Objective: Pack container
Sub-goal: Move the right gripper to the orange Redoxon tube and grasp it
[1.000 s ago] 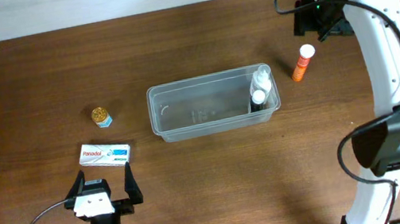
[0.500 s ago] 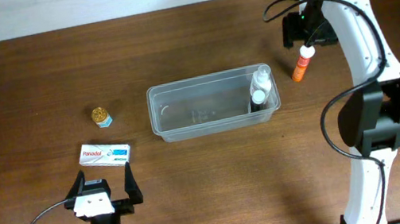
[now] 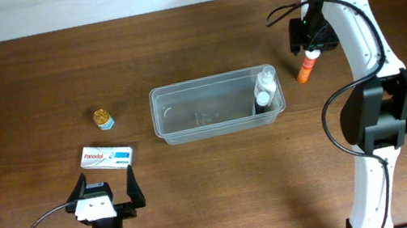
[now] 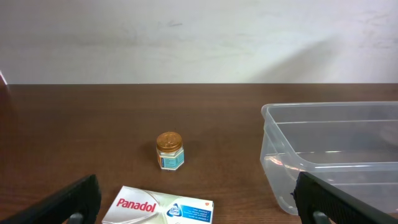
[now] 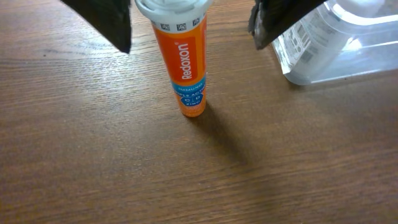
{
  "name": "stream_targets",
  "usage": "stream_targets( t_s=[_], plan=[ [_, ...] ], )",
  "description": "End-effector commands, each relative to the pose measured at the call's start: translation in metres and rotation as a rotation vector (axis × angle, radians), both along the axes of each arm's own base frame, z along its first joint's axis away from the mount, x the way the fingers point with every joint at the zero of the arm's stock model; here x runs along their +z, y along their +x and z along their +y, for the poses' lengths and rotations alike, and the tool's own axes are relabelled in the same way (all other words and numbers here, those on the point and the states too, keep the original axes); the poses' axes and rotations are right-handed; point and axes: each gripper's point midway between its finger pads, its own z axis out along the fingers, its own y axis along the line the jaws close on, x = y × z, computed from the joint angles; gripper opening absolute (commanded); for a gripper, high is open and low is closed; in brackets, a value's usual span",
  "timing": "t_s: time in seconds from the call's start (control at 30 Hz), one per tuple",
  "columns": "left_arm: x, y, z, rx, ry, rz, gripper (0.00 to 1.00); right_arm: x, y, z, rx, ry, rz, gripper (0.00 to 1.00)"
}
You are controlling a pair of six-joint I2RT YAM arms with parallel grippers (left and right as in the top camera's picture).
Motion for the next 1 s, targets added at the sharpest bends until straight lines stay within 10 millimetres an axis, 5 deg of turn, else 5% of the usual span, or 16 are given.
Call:
stream_targets(
  t_s=[0.0, 0.67, 0.97],
  plan=[
    [-0.001, 0.0, -0.002, -0.009, 0.015, -0.004, 0.99, -0.009, -0.003, -0.003, -0.001, 0.002, 0.03, 0.52],
    [-0.001, 0.0, -0.002, -0.009, 0.015, -0.004, 1.0, -0.027, -0.017, -0.003, -0.005, 0.002, 0.099, 0.47],
    [-0.001, 0.0, -0.002, -0.009, 0.015, -0.004, 0.99, -0.027, -0.014, -0.005, -0.002, -0.003, 0.084, 0.33]
  ],
)
